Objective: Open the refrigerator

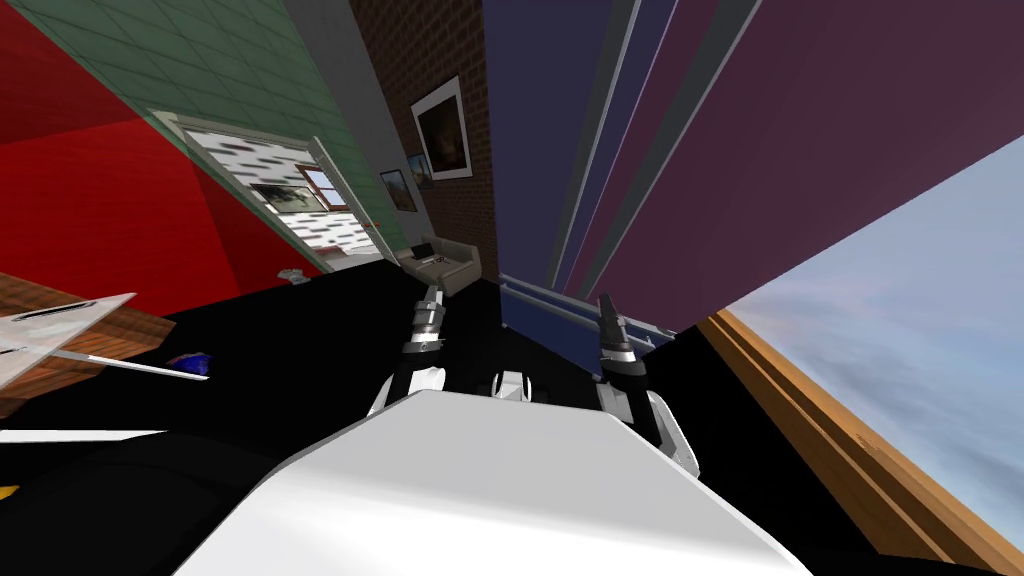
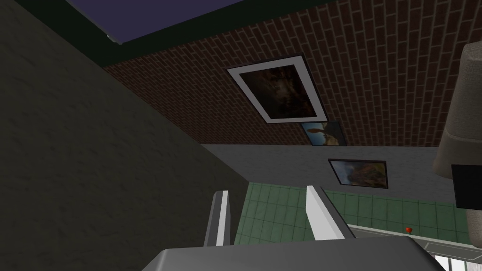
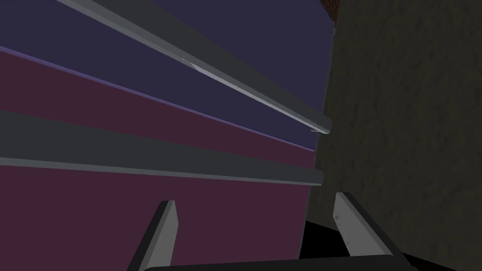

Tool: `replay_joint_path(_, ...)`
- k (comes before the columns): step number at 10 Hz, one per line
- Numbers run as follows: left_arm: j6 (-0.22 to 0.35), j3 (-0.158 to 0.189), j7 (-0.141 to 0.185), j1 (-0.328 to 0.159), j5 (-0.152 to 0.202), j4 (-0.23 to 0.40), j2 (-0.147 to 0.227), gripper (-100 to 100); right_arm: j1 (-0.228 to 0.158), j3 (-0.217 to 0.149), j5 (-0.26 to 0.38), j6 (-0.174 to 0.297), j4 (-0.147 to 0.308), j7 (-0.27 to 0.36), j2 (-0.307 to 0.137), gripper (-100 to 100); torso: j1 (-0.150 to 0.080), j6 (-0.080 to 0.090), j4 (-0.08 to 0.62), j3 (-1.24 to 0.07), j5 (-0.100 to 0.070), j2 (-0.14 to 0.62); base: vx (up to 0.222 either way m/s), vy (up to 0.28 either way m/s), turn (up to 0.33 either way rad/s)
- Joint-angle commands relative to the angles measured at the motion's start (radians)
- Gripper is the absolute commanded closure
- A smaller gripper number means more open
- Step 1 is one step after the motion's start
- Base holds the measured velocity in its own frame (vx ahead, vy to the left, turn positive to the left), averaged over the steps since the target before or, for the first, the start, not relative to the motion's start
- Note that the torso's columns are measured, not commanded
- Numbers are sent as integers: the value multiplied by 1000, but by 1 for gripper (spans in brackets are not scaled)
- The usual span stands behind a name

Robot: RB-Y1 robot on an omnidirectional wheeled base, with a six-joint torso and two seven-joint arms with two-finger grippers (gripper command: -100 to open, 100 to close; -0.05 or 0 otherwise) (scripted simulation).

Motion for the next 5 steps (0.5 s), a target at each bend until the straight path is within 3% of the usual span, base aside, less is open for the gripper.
replay_joint_path(1, 0, 0, 0, 0, 0, 0, 0, 0, 3, -19, 54, -15, 30, 75, -6, -100, 0, 0, 0, 1, 0, 1, 102, 35, 15)
replay_joint_path(5, 0, 0, 0, 0, 0, 0, 0, 0, 6, -38, 105, -30, 61, 160, -11, -100, 0, 0, 0, -1, 0, -1, 92, 36, 7)
